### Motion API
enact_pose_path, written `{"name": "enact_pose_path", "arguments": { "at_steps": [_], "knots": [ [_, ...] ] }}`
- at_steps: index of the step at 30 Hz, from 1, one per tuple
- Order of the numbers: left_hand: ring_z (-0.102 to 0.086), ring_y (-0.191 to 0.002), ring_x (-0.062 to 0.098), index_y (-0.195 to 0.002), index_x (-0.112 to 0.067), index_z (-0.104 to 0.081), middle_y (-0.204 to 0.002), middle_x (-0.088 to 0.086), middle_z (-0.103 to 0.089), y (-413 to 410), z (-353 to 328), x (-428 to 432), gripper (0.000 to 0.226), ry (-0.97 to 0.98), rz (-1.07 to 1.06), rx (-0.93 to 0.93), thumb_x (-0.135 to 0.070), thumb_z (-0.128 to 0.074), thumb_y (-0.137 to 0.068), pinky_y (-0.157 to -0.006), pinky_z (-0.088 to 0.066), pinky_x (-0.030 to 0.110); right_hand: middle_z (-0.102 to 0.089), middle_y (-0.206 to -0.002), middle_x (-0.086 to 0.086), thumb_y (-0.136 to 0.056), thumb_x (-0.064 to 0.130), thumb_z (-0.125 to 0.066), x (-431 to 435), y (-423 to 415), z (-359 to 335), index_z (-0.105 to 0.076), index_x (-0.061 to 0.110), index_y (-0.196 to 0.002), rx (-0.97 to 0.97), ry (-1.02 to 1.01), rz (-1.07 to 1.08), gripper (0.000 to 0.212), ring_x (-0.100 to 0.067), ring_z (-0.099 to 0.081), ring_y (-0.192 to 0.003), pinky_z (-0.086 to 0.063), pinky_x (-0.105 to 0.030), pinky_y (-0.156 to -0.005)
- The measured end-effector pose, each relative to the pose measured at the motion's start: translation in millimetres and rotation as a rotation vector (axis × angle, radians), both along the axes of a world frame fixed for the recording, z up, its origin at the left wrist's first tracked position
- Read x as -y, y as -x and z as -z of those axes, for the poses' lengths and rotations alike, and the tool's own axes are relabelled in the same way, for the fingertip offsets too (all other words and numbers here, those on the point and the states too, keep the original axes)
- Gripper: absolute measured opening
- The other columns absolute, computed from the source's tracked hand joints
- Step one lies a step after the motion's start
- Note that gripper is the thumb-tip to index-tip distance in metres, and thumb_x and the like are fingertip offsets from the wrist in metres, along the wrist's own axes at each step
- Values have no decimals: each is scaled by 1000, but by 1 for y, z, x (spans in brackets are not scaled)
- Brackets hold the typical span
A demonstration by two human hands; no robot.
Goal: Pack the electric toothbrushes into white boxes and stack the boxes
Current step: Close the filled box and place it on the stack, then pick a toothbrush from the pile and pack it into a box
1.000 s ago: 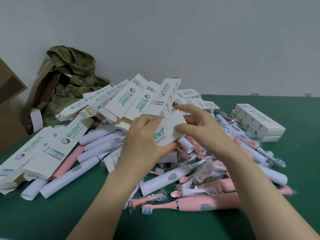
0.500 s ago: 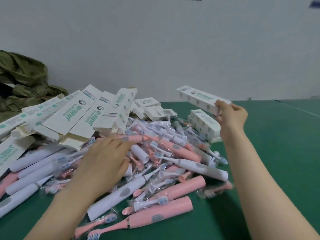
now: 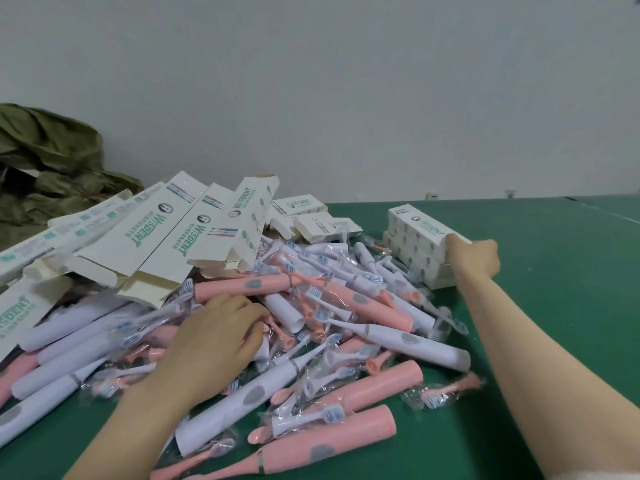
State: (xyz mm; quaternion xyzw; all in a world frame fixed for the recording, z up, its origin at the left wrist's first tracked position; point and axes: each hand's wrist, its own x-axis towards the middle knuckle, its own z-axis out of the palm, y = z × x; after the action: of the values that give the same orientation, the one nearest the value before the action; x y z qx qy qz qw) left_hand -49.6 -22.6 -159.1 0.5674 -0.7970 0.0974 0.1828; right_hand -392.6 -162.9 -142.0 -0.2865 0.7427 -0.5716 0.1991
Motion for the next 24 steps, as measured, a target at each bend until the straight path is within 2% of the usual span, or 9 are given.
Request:
{"name": "enact_pose_path", "arguments": {
  "at_steps": [2, 4, 8, 12, 15, 18, 21, 22, 24],
  "knots": [
    [-42, -112, 7, -125, -33, -55, -119, -16, -54, 1, 0, 1, 34, 1, 3, -28, -35, -35, -98, -86, -41, 25, -59, -118, -18, -82, 32, -59, 1, 0, 2, -52, -3, -117, -19, -77, -9, 50, -35, -51, -114, -46, -42, -94],
    [-42, -112, 7, -124, -34, -55, -119, -16, -54, 2, 0, 3, 33, 1, 5, -26, -35, -35, -98, -87, -41, 26, -59, -119, -20, -82, 34, -58, 2, 2, 4, -51, -3, -118, -38, -97, -1, 52, -36, -51, -114, -44, -46, -98],
    [-42, -111, 7, -124, -34, -54, -118, -15, -54, 3, 3, 1, 33, -24, -8, -20, -35, -34, -98, -88, -41, 26, -53, -126, -23, -85, 34, -56, -5, -4, 1, -47, -6, -122, -152, -107, 32, 55, -38, -44, -120, -38, -39, -96],
    [-45, -112, 9, -119, -28, -59, -117, -12, -56, 1, -7, -3, 28, -34, 52, -87, -31, -42, -97, -91, -40, 28, -50, -125, -23, -87, 18, -56, -22, -20, -19, -50, -3, -117, -447, 85, 13, 38, -37, -39, -121, -25, -35, -89],
    [-45, -109, 14, -113, -20, -64, -111, -6, -58, -2, -31, 3, 25, 145, 83, -256, -24, -57, -90, -86, -34, 25, -55, -118, -20, -85, 9, -53, -35, -53, -32, -56, 1, -109, -515, 219, -149, 25, -34, -45, -111, -30, -34, -88],
    [-40, -112, 22, -122, -16, -57, -118, 4, -54, -4, -57, 23, 38, 311, -143, -367, -27, -59, -86, -87, -30, 28, -62, -95, -20, -82, 4, -51, -48, -96, -33, -58, 0, -88, -405, 235, -391, 10, -31, -51, -84, -31, -27, -68],
    [-39, -113, 33, -126, -7, -47, -123, 16, -50, -2, -65, 43, 52, 72, -485, -225, -42, -55, -87, -86, -35, 39, -58, -74, -9, -82, 4, -51, -56, -131, -23, -58, 2, -81, -358, 164, -627, 8, -24, -51, -69, -36, -27, -63],
    [-40, -112, 35, -123, -7, -46, -122, 17, -51, -1, -63, 46, 52, 10, -536, -168, -44, -53, -87, -85, -36, 39, -56, -72, -4, -82, 3, -50, -58, -141, -19, -56, 4, -78, -339, 150, -677, 7, -20, -49, -67, -38, -28, -62],
    [-45, -109, 33, -118, -9, -50, -118, 14, -55, -2, -56, 49, 46, 47, -543, -164, -44, -53, -88, -79, -35, 36, -58, -75, -3, -82, 2, -49, -62, -157, -13, -58, 3, -81, -299, 123, -745, 9, -17, -49, -67, -42, -29, -62]
  ]
}}
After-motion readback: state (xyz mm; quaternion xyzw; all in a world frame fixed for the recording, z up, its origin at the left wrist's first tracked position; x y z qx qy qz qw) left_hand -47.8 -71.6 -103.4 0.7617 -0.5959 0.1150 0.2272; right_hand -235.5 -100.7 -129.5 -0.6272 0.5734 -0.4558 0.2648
